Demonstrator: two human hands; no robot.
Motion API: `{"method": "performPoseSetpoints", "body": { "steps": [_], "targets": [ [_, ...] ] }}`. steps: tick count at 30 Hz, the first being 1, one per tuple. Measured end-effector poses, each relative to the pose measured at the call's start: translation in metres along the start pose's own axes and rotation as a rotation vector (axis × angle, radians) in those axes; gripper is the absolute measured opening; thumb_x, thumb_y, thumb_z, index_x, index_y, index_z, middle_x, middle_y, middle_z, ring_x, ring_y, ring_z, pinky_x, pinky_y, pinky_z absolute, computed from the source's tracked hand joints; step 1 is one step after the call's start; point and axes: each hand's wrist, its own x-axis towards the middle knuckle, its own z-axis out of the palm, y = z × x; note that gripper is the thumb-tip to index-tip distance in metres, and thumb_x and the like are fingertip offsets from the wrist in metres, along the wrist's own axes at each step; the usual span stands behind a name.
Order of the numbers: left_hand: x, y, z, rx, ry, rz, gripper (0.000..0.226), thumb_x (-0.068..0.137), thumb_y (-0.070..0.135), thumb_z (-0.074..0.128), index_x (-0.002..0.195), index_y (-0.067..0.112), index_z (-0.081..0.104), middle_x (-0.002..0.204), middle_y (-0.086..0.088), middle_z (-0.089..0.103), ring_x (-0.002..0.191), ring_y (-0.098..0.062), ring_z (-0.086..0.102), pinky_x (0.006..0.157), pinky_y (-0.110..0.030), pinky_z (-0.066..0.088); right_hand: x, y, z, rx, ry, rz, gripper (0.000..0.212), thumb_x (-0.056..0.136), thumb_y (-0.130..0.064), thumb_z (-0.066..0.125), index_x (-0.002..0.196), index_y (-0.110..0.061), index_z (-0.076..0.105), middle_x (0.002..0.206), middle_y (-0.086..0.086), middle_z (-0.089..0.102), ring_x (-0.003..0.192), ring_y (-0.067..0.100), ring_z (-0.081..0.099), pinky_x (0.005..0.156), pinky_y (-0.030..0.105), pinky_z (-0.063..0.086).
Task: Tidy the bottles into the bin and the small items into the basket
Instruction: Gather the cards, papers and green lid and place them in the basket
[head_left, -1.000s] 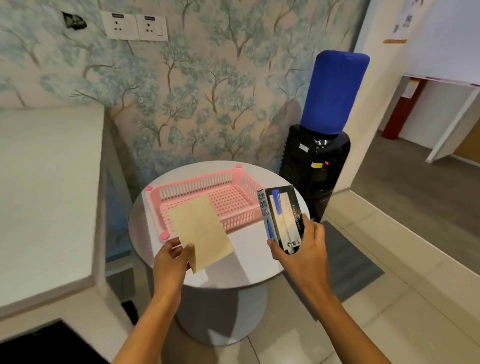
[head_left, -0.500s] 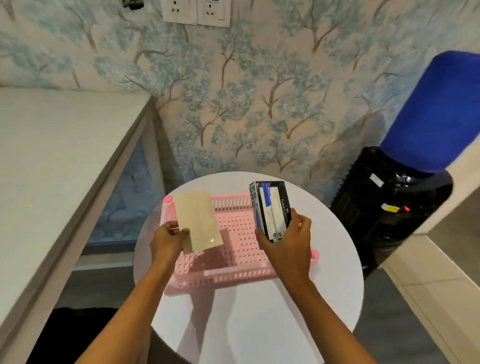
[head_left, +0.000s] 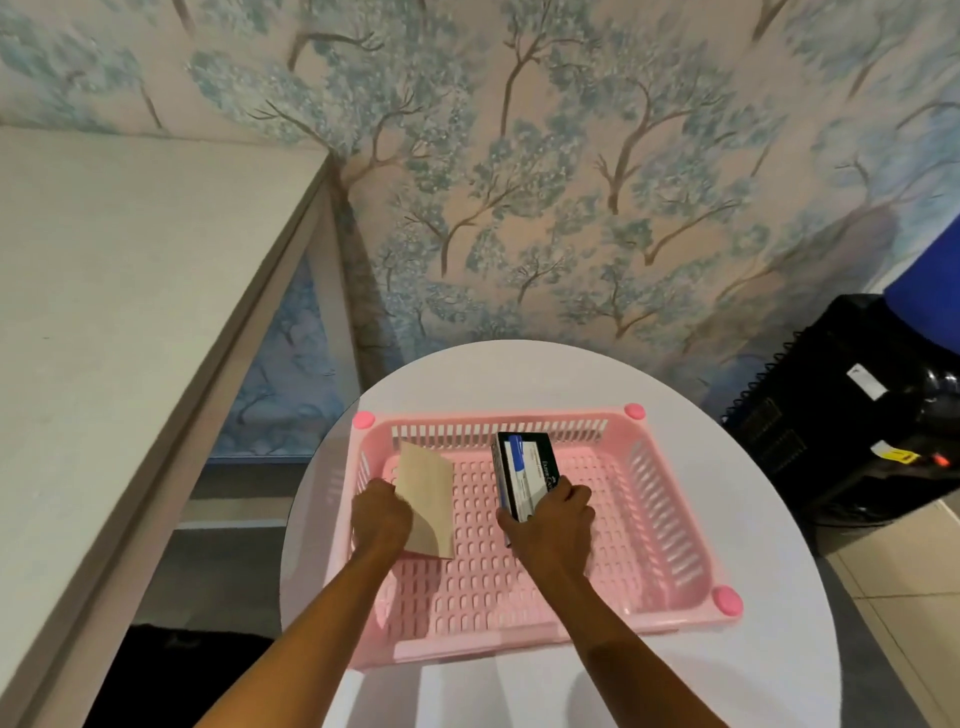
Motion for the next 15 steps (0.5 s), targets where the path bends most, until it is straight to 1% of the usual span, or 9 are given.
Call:
{"method": "performPoseSetpoints", "body": {
  "steps": [4,7,8,10,13,15],
  "targets": [
    [0.014,-0.007,0.013,0.046,0.043,0.014,0.029,0.094,0.002,0.048,0.122,-0.005,0.049,0.117,-0.021,0.063,0.104,-0.037,0.062,0.086,-0.043,0.053,0.012,-0.010,0.023,-0.054,-0.081,0.049,0.087,0.075,-0.058,0.069,0.134,-0.008,0.030,0.132,0.012,0.038,0.123,0.028,0.041,0.102,0.037,0.046],
    [0.018,-0.008,0.023,0.118,0.063,0.031,0.035,0.093,0.003,0.050,0.128,-0.002,0.046,0.124,-0.018,0.059,0.109,-0.034,0.061,0.092,-0.042,0.052,0.019,-0.017,0.037,-0.114,-0.127,0.047,0.094,0.072,-0.060,0.070,0.137,-0.007,0.027,0.139,0.014,0.035,0.128,0.032,0.039,0.104,0.040,0.044],
    [0.018,-0.009,0.027,0.147,0.081,0.067,0.038,0.093,0.004,0.051,0.130,-0.001,0.045,0.127,-0.016,0.057,0.112,-0.032,0.059,0.095,-0.040,0.050,0.019,-0.019,0.040,-0.134,-0.138,0.043,0.096,0.071,-0.061,0.071,0.138,-0.007,0.027,0.140,0.015,0.034,0.129,0.033,0.039,0.105,0.040,0.044],
    [0.018,-0.011,0.033,0.196,0.125,0.144,0.043,0.094,0.006,0.050,0.136,0.003,0.040,0.136,-0.013,0.051,0.121,-0.029,0.053,0.101,-0.038,0.046,0.020,-0.024,0.047,-0.159,-0.155,0.040,0.100,0.071,-0.063,0.070,0.140,-0.007,0.024,0.143,0.016,0.032,0.132,0.033,0.037,0.106,0.041,0.042],
    [0.017,-0.016,0.038,0.140,0.115,0.221,0.046,0.096,0.012,0.048,0.141,0.013,0.039,0.147,-0.005,0.041,0.133,-0.025,0.041,0.111,-0.037,0.032,0.021,-0.030,0.054,-0.204,-0.148,0.018,0.104,0.071,-0.069,0.065,0.142,-0.006,0.022,0.145,0.016,0.032,0.134,0.032,0.036,0.110,0.040,0.038],
    [0.013,-0.023,0.044,0.294,0.038,0.379,0.049,0.095,0.014,0.051,0.142,0.019,0.040,0.153,-0.001,0.033,0.141,-0.021,0.031,0.116,-0.036,0.022,0.020,-0.031,0.056,-0.231,-0.142,0.000,0.107,0.070,-0.073,0.062,0.142,-0.004,0.022,0.145,0.017,0.032,0.133,0.032,0.036,0.111,0.039,0.036]
  ]
}}
